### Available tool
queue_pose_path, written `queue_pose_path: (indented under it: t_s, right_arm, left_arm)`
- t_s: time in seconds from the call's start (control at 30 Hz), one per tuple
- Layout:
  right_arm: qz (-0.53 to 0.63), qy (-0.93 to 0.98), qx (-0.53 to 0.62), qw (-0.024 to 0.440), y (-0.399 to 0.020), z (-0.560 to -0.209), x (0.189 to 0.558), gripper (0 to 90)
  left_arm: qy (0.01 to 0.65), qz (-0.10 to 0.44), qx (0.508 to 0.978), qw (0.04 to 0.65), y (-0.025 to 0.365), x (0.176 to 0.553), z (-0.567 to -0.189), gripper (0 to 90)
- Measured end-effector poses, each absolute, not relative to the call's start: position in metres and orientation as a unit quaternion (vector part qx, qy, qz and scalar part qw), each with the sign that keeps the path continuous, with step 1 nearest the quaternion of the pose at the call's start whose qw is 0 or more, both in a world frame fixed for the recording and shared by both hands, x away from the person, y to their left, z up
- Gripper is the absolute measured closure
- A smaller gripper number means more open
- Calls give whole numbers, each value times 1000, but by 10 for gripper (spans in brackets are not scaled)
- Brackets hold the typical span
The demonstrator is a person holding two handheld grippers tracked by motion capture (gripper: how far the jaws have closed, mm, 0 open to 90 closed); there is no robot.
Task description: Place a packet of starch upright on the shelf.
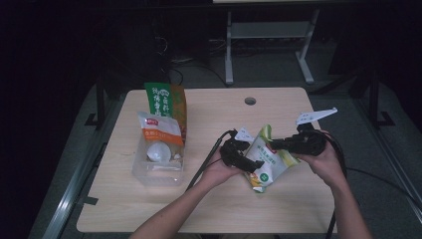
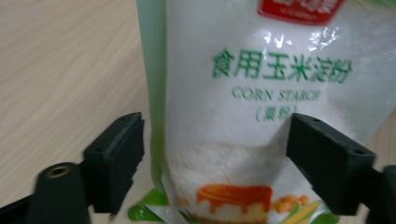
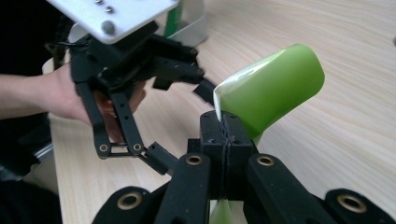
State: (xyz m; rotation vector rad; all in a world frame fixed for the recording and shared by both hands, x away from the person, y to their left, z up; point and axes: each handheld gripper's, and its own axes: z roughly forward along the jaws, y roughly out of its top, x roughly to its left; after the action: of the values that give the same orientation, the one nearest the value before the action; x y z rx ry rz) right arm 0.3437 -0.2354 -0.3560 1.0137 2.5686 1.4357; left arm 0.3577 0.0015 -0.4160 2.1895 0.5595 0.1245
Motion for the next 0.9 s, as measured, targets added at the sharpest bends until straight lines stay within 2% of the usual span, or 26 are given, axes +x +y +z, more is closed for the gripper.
queue_pose_path:
  t_s: [0.1,0.17,0.3,0.47,0.6,0.67,0.83,0.9]
  right_arm:
    - [457,834,309,9,-229,-352,346,894]
    - [455,839,298,5,-226,-351,348,894]
    - [446,847,289,4,-220,-349,351,893]
    - [441,848,295,11,-217,-351,354,893]
    - [428,852,301,26,-213,-351,356,891]
    - [424,855,298,31,-211,-351,356,891]
    - [418,857,297,41,-207,-349,355,877]
    - [414,857,301,53,-206,-349,353,846]
  left_arm:
    - [220,45,873,434,4,359,-415,170]
    - [225,23,868,441,5,361,-415,179]
    - [217,0,870,444,7,364,-414,338]
    - [212,11,871,443,14,364,-412,608]
    - [212,33,870,445,16,360,-411,785]
    - [216,35,867,449,18,358,-412,828]
    - [225,48,862,452,20,352,-413,853]
    - [231,48,859,455,21,350,-413,856]
